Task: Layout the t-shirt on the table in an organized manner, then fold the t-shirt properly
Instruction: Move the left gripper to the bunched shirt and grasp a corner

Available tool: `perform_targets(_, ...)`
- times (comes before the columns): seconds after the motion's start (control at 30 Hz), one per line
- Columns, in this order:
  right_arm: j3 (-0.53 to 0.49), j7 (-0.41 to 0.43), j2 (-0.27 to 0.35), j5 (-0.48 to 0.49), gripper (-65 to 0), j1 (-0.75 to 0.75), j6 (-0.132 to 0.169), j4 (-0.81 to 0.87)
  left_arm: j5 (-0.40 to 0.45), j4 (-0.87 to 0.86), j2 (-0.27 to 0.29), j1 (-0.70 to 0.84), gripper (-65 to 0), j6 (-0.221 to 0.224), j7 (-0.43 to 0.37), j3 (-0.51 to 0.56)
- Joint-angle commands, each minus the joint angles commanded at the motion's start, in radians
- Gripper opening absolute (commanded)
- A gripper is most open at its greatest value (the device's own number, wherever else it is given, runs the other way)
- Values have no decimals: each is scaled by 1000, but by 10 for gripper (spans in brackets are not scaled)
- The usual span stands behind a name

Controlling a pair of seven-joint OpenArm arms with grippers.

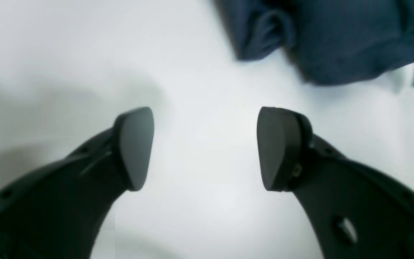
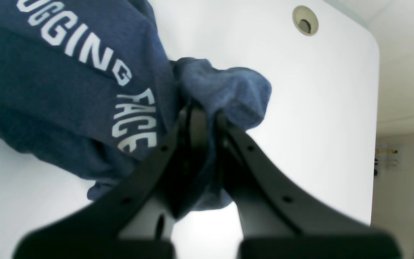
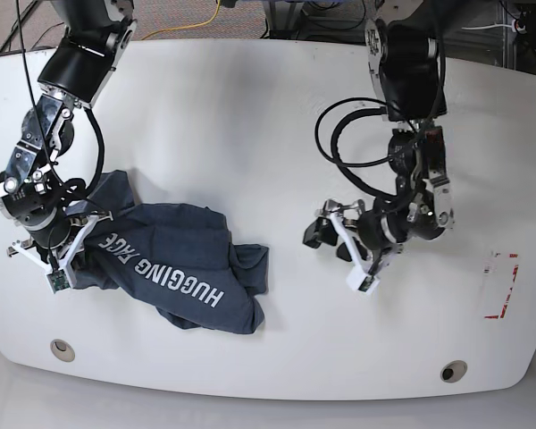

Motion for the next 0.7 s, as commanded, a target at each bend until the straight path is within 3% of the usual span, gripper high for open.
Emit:
perform_targets(0.23,0,0,-18,-2,-650,-3,0,17,3,-295,47,-112,-226,5,-173,15)
perform_targets(0.5,0,0,-18,-2,-650,-26,0,55,-3,-629,47,-226,-225,138,-413,83)
perform_targets(0.7,0,0,-18,-2,-650,-29,0,55,-5,-724,47,-252,-225,199,-499,124)
